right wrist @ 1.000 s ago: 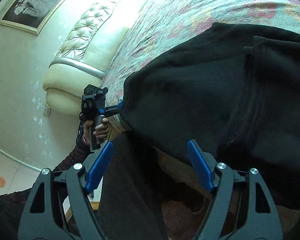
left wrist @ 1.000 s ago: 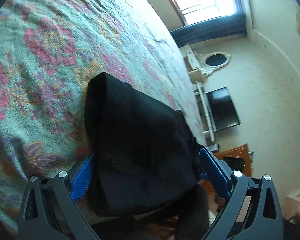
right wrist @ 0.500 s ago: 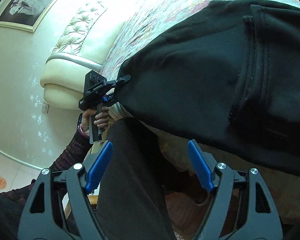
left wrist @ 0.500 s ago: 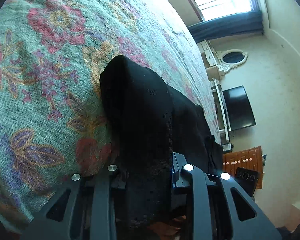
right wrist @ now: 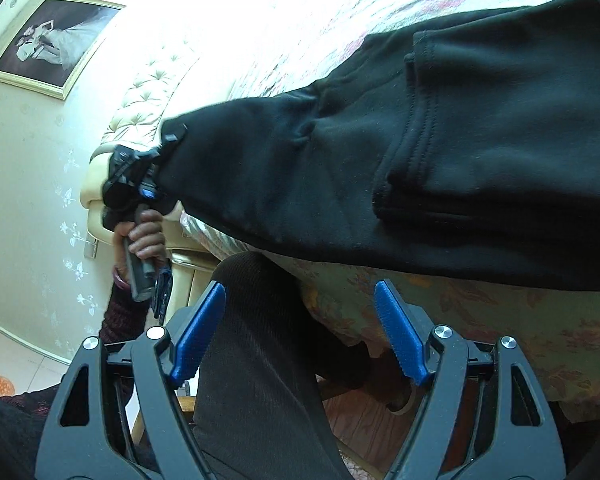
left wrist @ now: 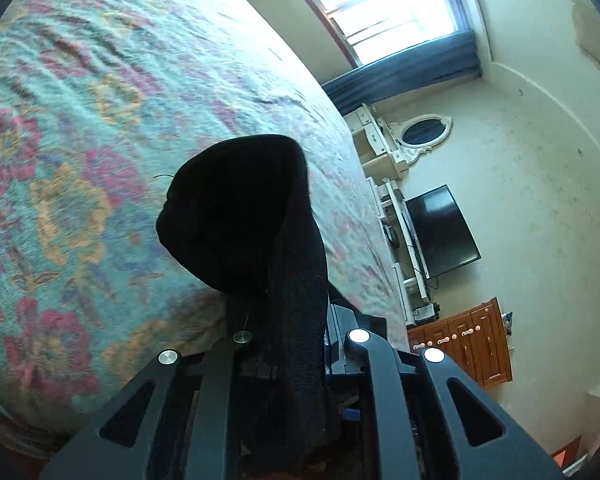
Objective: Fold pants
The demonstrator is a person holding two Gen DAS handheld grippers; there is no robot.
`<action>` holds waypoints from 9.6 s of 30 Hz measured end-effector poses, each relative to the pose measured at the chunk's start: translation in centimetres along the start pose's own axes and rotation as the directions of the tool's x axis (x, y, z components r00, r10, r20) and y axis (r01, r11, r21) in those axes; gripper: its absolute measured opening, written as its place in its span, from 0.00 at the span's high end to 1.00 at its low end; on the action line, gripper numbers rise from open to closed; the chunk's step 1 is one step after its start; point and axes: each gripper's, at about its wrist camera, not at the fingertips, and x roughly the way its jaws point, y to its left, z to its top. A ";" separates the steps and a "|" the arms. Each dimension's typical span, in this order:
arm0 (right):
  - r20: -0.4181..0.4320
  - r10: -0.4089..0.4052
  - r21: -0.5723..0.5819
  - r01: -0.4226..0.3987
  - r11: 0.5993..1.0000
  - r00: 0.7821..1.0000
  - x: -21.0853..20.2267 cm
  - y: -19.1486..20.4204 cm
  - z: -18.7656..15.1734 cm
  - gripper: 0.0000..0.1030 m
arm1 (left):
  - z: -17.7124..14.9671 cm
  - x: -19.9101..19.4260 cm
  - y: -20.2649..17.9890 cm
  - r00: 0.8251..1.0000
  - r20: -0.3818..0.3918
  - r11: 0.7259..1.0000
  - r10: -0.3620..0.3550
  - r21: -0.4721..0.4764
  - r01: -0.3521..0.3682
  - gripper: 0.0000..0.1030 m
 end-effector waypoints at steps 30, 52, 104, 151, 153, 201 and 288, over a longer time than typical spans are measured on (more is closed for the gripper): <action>0.320 -0.119 0.164 0.069 0.984 0.940 -12.0 -4.1 -1.7 0.25 | -12.4 27.5 -15.1 0.926 -0.366 0.923 0.095 0.380 0.056 0.30; 0.191 -0.174 0.235 0.128 0.964 0.966 -8.0 -8.8 8.7 0.19 | -8.5 12.9 -1.4 0.955 -0.049 0.956 0.291 0.040 -0.290 0.23; 0.198 -0.152 0.381 0.066 0.922 0.968 -19.9 -16.1 1.3 0.25 | -13.5 15.1 -1.4 0.975 -0.214 0.986 0.062 -0.137 -0.092 0.22; 0.254 -0.029 0.240 -0.034 0.970 0.967 -17.2 -20.2 12.0 0.16 | -4.9 23.4 -2.7 0.968 -0.207 0.983 0.143 0.147 -0.114 0.26; 0.243 -0.015 0.227 -0.042 0.973 0.970 -16.9 -20.1 12.3 0.17 | -4.1 24.1 -2.7 0.972 -0.204 0.986 0.119 0.141 -0.091 0.23; 0.186 0.102 0.217 -0.142 0.966 0.977 0.5 -16.3 28.3 0.72 | 9.6 19.0 4.2 0.942 0.013 0.939 0.337 0.076 -0.337 0.73; 0.294 0.054 0.297 -0.144 0.944 0.954 -4.3 -14.5 10.6 0.70 | -5.0 10.0 2.0 0.951 0.009 0.951 0.309 0.030 -0.309 0.61</action>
